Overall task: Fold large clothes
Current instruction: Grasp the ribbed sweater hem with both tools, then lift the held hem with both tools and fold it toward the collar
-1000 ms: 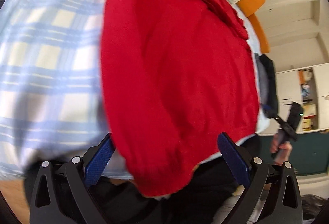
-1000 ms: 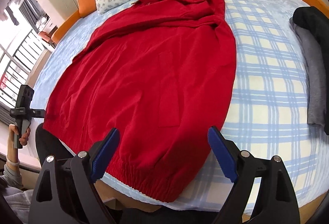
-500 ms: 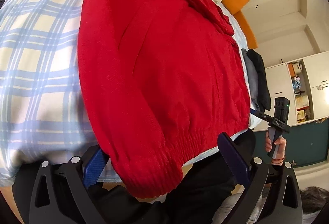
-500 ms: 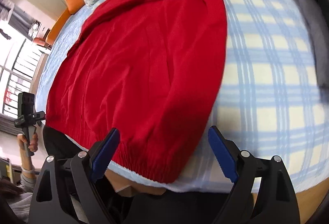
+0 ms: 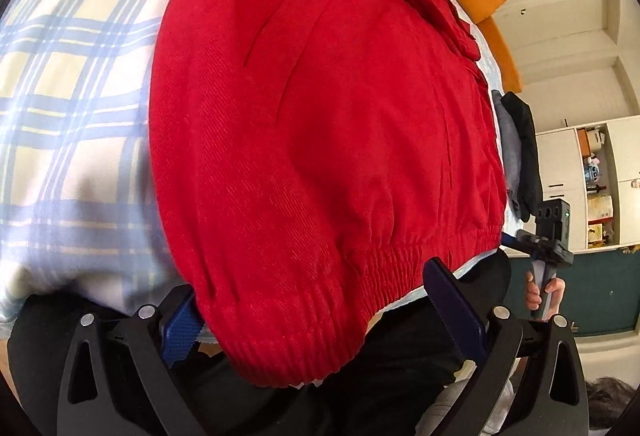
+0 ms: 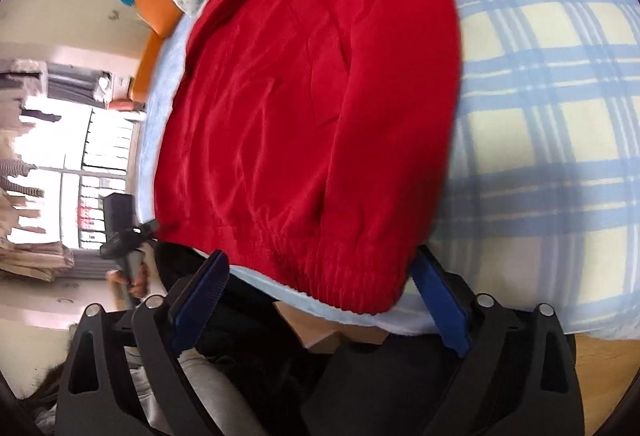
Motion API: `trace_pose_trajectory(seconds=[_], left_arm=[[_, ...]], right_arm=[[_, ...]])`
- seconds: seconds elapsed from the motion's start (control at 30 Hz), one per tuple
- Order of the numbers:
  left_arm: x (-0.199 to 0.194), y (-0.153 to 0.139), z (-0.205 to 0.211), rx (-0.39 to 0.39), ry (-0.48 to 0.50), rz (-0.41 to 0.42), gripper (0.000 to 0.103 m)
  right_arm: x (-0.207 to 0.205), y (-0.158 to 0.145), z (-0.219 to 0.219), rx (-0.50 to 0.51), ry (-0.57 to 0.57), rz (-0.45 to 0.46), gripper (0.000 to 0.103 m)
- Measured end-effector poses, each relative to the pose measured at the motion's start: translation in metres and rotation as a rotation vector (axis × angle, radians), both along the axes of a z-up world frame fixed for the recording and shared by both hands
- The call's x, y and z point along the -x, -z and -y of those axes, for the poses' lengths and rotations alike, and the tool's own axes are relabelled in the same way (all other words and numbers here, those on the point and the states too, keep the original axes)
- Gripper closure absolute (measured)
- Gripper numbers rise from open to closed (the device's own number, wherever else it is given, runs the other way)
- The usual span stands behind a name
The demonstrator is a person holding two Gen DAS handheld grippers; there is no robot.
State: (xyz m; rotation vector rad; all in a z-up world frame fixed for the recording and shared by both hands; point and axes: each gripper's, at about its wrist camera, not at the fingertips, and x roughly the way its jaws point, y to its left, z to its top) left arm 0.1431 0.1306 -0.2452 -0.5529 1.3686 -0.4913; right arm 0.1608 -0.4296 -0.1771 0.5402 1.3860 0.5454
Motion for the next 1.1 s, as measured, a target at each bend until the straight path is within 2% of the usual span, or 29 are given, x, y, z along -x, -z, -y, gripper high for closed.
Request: trace_pose_trajectory(seconds=[0.17, 0.3, 0.37, 0.4, 0.47, 0.53, 0.63, 0.67, 0.73, 0.8, 0.83, 0.87, 1.1], left_arm=[[0.003, 0.007, -0.006, 0.040, -0.011, 0.006, 0.003], [0.004, 0.007, -0.003, 0.040, 0.016, -0.015, 0.003], [0.006, 0.006, 0.003, 0.010, 0.060, -0.042, 0.003], [0.007, 0.006, 0.006, -0.003, 0.076, -0.048, 0.003], [0.011, 0.005, 0.009, -0.026, 0.101, -0.058, 0.003], [0.011, 0.007, 0.009, -0.015, 0.090, -0.055, 0.003], [0.009, 0.006, 0.004, 0.024, 0.051, -0.043, 0.004], [0.009, 0.006, 0.002, 0.024, 0.049, -0.036, 0.007], [0.011, 0.005, -0.002, -0.004, 0.045, -0.030, 0.019], [0.013, 0.004, -0.007, -0.037, 0.033, -0.032, 0.038], [0.014, 0.004, -0.013, -0.030, 0.019, -0.035, 0.042], [0.015, 0.004, -0.016, -0.018, 0.009, -0.037, 0.046], [0.014, -0.010, -0.014, 0.015, 0.006, 0.003, 0.055]], right_arm=[[-0.005, 0.004, -0.008, 0.017, -0.012, 0.003, 0.011], [-0.007, 0.001, -0.018, 0.053, -0.035, 0.018, 0.012], [-0.007, -0.006, -0.015, 0.009, -0.018, 0.030, 0.030], [-0.007, -0.012, -0.013, -0.079, -0.002, 0.046, 0.031], [-0.007, -0.022, -0.009, -0.154, 0.016, 0.072, 0.031], [-0.010, -0.018, -0.013, -0.105, 0.007, 0.054, 0.030], [-0.017, 0.007, -0.019, -0.015, -0.002, -0.042, 0.030], [-0.018, 0.008, -0.019, -0.021, 0.000, -0.037, 0.028], [-0.020, 0.002, -0.019, -0.039, 0.003, -0.028, 0.028], [-0.020, -0.002, -0.020, -0.053, 0.004, -0.001, 0.029], [-0.019, -0.001, -0.022, -0.059, -0.004, -0.008, 0.030], [-0.019, 0.001, -0.023, -0.063, -0.007, -0.012, 0.036], [-0.019, 0.012, -0.024, -0.073, -0.033, -0.059, 0.035]])
